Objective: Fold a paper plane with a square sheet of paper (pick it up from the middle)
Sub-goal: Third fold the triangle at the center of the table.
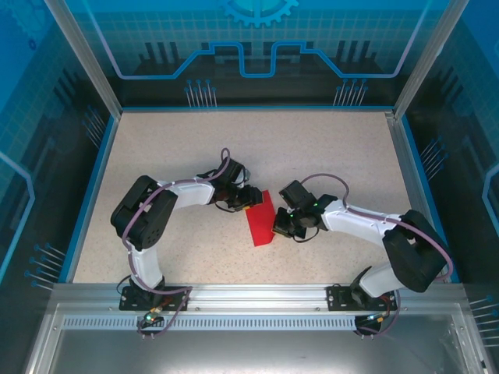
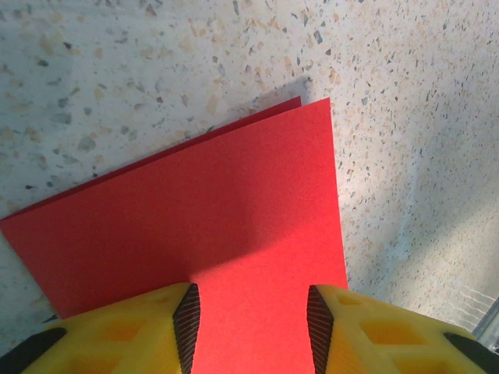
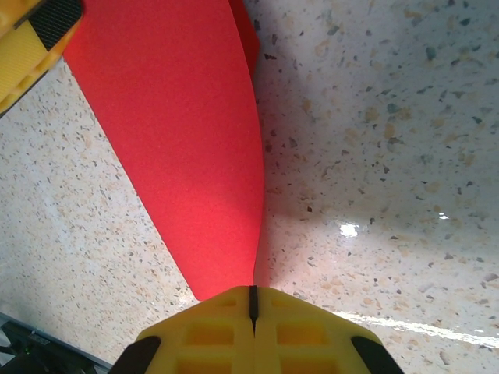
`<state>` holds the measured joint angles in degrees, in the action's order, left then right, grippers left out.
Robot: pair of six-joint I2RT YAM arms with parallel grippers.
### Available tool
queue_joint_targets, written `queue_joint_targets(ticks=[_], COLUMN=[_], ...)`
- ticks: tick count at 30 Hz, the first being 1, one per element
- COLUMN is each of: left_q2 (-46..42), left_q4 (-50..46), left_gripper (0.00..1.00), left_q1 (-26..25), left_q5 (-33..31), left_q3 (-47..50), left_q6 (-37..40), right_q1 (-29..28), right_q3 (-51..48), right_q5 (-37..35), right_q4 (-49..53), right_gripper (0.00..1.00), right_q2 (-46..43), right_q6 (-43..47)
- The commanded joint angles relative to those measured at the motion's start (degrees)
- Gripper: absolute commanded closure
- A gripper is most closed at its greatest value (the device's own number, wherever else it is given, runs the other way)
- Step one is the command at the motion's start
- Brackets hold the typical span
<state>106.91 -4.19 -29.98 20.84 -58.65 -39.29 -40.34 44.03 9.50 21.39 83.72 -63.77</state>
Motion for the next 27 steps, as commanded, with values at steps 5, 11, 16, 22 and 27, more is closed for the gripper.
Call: queue_joint_targets(ticks=[5,11,16,22,27], left_q2=[1.58,1.99,1.82,-0.52,-3.9], left_q4=[-0.73,-1.33,-1.55,-2.22,-3.45], left_gripper=[0.57,0.57,0.57,0.57,0.56], left_q1=[0.38,0.4,0.41,0.42,0.47], left_q5=[0.52,0.34,0.66,1.1,-0.27], left_q3=[1.01,0.82,0.48,-0.23,-0.06], left_q6=[1.23,1.62,1.5,1.49,1.73], right_q1=[0.01,-0.5,-0.99,-1.77,-2.15], right_q3=[2.48,4.26,5.96,8.5,8.79], right_q5=[1.69,2.19,2.08,1.14,1.23], right_q4=[-5.06,-10.65,-13.09,-13.56,-13.92], right_gripper=[1.0,1.0,1.0,1.0,1.0], right_q2=[2.61,5.75,9.33,12.87,14.71], right_q6=[0.27,0.49,0.4,1.01,1.45])
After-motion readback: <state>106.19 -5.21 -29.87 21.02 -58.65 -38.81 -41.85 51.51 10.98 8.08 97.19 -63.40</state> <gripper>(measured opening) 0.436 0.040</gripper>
